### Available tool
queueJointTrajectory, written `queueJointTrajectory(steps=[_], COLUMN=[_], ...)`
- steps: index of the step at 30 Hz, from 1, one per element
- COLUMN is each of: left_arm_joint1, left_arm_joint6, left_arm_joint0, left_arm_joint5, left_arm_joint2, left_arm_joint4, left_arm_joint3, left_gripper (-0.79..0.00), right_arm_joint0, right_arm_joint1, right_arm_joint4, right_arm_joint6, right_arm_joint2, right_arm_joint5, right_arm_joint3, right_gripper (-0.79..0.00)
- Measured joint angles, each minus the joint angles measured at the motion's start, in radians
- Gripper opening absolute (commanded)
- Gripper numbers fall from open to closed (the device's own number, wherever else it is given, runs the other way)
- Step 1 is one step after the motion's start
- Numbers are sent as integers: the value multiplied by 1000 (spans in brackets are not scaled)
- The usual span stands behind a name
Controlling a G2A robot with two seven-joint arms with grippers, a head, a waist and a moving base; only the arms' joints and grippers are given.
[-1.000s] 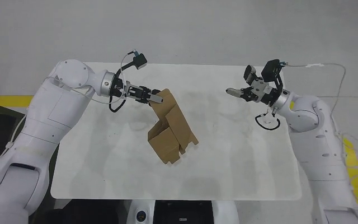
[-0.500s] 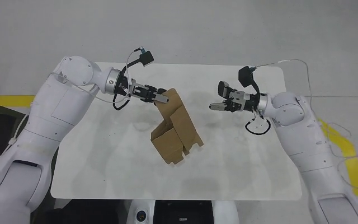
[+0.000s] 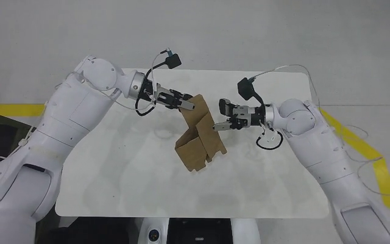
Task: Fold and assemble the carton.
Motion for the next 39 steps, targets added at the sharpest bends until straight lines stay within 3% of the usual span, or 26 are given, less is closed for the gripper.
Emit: queueJointTrajectory(steps=[11, 12, 13, 15, 18, 32, 33, 34, 35, 39], left_arm_joint1=[-7, -6, -5, -3, 0, 19, 21, 23, 24, 31], left_arm_joint6=[27, 28, 30, 33, 35, 58, 59, 61, 63, 71], left_arm_joint0=[-31, -33, -36, -39, -46, -68, -70, -73, -75, -82], left_arm_joint5=[-26, -28, -30, -33, -34, -57, -59, -61, -63, -71], left_arm_joint2=[67, 70, 73, 79, 90, 137, 140, 144, 146, 157], left_arm_joint4=[-27, -30, -34, -41, -43, -53, -54, -55, -56, -56], left_arm_joint3=[13, 14, 14, 13, 10, -10, -10, -11, -11, -11], left_gripper=[-785, -785, -785, -785, -785, -785, -757, -573, -15, 0], right_arm_joint0=[45, 48, 52, 58, 70, 121, 124, 128, 131, 141], right_arm_joint1=[1, 2, 3, 5, 9, 23, 23, 24, 24, 26], right_arm_joint4=[38, 40, 45, 56, 71, 126, 129, 134, 138, 154], right_arm_joint6=[-20, -23, -26, -32, -40, -77, -79, -80, -82, -88], right_arm_joint2=[-117, -126, -138, -153, -175, -270, -275, -281, -286, -304], right_arm_joint5=[-20, -23, -26, -32, -40, -77, -79, -81, -82, -88], right_arm_joint3=[15, 17, 19, 24, 34, 68, 70, 73, 74, 78], right_gripper=[0, -77, -385, -576, -782, -785, -785, -785, -785, -785])
